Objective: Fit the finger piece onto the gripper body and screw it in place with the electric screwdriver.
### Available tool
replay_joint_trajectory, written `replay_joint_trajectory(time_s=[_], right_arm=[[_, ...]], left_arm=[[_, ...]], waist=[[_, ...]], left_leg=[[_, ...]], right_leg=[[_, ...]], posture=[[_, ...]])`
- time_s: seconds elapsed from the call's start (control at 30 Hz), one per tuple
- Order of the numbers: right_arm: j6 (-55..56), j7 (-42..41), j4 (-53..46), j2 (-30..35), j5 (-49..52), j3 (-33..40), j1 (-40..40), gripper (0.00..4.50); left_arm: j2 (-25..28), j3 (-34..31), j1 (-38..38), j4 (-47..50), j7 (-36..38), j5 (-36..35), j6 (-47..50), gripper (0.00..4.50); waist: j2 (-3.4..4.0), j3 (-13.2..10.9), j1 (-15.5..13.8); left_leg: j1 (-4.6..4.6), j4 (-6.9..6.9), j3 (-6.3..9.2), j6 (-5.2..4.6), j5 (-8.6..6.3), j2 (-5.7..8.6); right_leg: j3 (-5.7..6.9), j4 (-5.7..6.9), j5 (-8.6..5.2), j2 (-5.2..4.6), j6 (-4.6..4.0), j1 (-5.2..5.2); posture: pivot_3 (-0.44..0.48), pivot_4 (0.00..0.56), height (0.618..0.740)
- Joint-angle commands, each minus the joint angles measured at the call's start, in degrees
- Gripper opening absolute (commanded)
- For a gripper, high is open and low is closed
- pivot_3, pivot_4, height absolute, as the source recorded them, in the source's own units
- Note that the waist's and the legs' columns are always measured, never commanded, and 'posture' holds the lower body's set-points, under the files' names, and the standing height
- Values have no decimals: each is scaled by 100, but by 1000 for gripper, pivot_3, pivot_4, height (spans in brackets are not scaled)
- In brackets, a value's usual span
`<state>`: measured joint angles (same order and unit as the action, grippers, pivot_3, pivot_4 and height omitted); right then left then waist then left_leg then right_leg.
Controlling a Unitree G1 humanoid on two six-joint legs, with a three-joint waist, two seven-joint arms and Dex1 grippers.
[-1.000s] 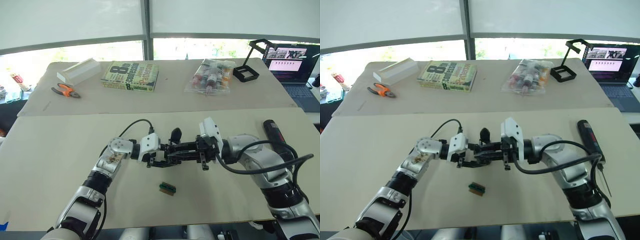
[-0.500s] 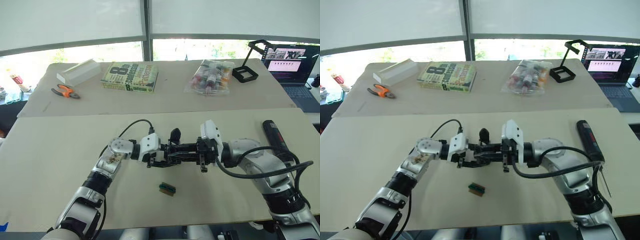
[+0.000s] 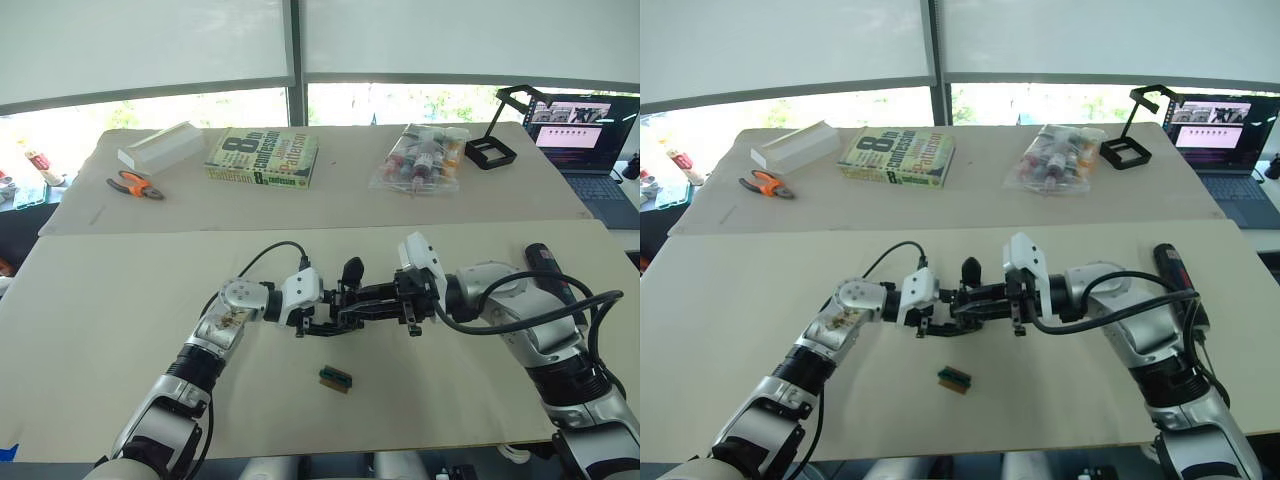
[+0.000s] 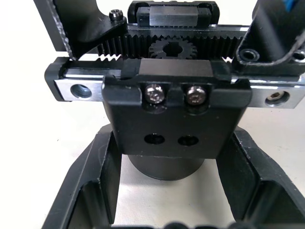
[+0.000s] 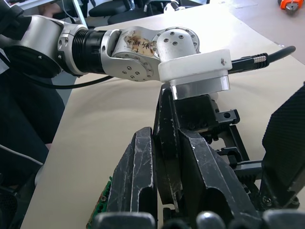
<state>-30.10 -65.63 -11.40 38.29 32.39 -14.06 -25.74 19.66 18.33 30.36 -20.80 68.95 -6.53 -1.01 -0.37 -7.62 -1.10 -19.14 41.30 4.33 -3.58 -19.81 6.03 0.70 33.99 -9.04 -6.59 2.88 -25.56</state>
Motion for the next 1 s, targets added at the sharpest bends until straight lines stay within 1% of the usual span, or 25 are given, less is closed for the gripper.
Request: replay_joint_trajectory(time_s=[0.03, 0.2, 0.4, 0.57, 0.8, 0.9, 1.0], right_arm=[[-599, 304, 258, 289, -454, -280, 577, 312], [-687, 419, 145, 308, -446, -291, 683, 312], [-898, 536, 138, 269, -361, -264, 590, 312], [-755, 604, 232, 286, -540, -263, 646, 312], [-424, -20, 811, 353, -621, -382, 405, 312], [-459, -23, 934, 317, -667, -380, 324, 312], [-513, 93, 791, 315, -674, -356, 396, 312]], left_arm=[[-9, -163, 70, 215, -4, -161, -61, 2296], [-84, -127, 138, 157, -17, -154, -57, 2296], [-85, -138, 209, 106, 12, -161, -65, 2296], [-62, -149, 189, 117, 30, -165, -80, 2296], [-61, -138, 161, 171, 22, -166, -63, 2296], [-64, -141, 169, 171, 12, -168, -58, 2296], [-65, -147, 176, 167, 0, -168, -54, 2296]], waist=[[1, 1, -5], [1, 7, -28], [1, 15, -32], [0, 17, -34], [0, 17, -36], [0, 18, -40], [0, 18, -42]], left_leg=[[0, 0, 0, 0, 0, 0], [-1, -3, 0, 0, 0, 1], [0, -4, 0, 0, 0, 1], [0, -6, 0, 0, 0, 0], [0, -7, 0, 0, 0, 1], [1, -7, 0, -1, 0, 1], [0, -7, 0, -1, 0, 0]], right_leg=[[0, 0, 0, 0, 0, -1], [-1, -1, 0, -2, 0, -2], [-1, -3, 0, -1, 0, -1], [-1, -3, 0, -1, 0, -1], [0, -6, 0, -1, 0, 1], [0, -6, 0, -1, 0, 1], [0, -6, 0, -2, 0, 1]], posture=[[0, 150, 740], [0, 150, 740], [0, 150, 740], [0, 150, 740], [0, 150, 740], [0, 150, 740], [0, 150, 740]])
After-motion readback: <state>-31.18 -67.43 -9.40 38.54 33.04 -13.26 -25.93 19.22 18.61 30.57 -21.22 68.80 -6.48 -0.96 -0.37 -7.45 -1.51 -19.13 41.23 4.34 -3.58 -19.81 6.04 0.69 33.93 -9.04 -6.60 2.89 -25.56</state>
